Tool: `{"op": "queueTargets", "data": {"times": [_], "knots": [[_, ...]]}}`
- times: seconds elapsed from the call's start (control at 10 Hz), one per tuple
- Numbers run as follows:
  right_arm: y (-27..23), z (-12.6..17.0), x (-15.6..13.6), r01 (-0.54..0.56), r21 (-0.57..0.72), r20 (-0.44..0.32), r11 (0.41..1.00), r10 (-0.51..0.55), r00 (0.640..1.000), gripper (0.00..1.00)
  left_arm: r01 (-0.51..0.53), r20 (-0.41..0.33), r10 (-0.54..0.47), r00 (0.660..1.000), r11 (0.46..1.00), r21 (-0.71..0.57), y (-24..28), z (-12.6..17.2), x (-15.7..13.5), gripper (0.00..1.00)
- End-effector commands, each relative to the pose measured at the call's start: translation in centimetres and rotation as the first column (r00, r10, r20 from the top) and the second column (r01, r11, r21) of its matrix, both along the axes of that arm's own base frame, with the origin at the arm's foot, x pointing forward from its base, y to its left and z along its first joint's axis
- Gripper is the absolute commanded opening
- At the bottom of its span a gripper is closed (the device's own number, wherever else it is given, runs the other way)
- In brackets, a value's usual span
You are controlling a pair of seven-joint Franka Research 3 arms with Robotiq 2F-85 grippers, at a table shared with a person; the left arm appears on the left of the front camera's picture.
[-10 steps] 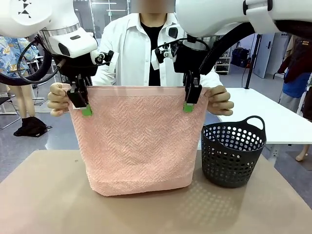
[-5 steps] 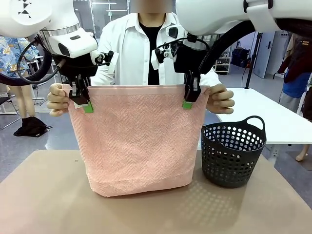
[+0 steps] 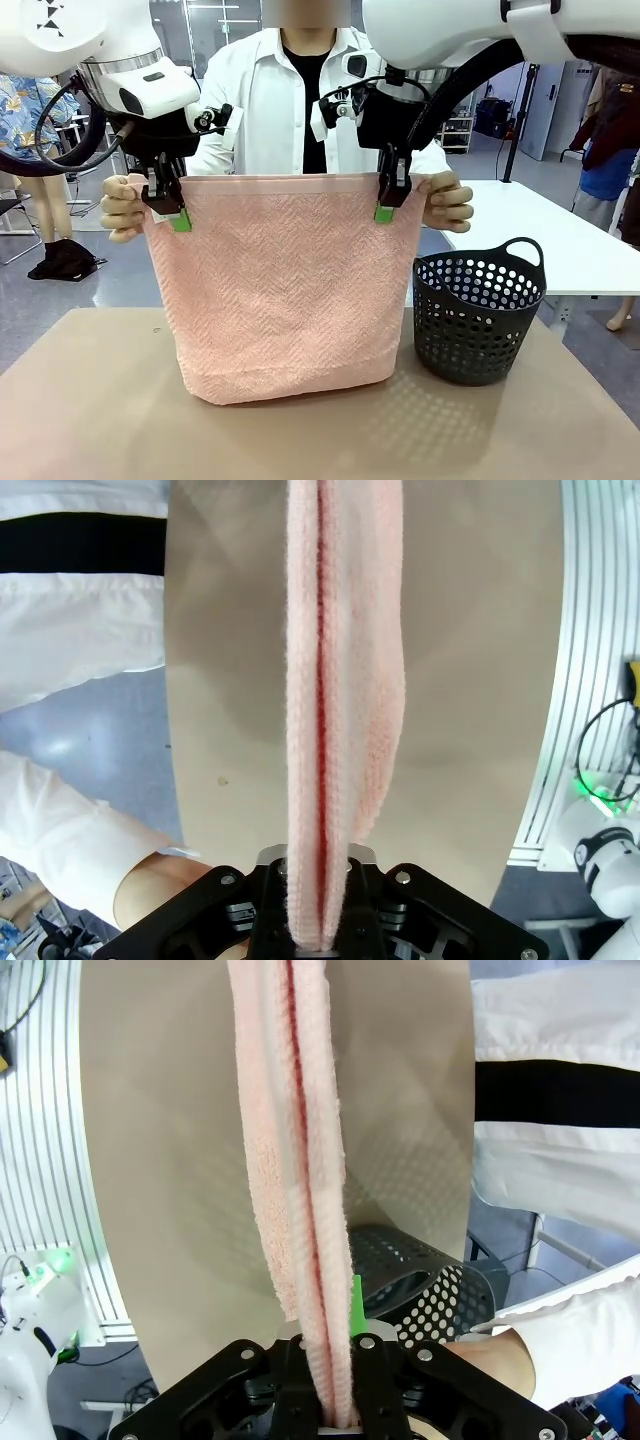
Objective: Fold the towel.
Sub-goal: Release the end of the 100 cm Hotel Towel you were holding and grab the top end of the folded side, then release the end of the 100 cm Hotel Towel you were holding.
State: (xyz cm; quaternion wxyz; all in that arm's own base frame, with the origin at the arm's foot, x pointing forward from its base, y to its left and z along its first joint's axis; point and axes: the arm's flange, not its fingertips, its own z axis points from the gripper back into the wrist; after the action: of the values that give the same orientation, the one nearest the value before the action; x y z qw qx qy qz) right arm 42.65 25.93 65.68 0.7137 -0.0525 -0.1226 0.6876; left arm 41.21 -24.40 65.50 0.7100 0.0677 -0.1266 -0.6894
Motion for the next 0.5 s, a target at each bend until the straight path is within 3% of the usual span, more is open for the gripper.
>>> {"op": "queueTargets", "data": {"times": [0.0, 0.4], "knots": [[-0.1, 0.01, 0.05, 0.002, 0.0, 0.0, 1.0, -0.002, 1.0, 0.0, -0.001, 0.0, 0.001, 1.0, 1.0, 0.0, 0.06, 0.0, 0.03, 0.0], [-0.1, 0.01, 0.05, 0.002, 0.0, 0.0, 1.0, -0.002, 1.0, 0.0, -0.001, 0.0, 0.001, 1.0, 1.0, 0.0, 0.06, 0.0, 0.03, 0.0]]}}
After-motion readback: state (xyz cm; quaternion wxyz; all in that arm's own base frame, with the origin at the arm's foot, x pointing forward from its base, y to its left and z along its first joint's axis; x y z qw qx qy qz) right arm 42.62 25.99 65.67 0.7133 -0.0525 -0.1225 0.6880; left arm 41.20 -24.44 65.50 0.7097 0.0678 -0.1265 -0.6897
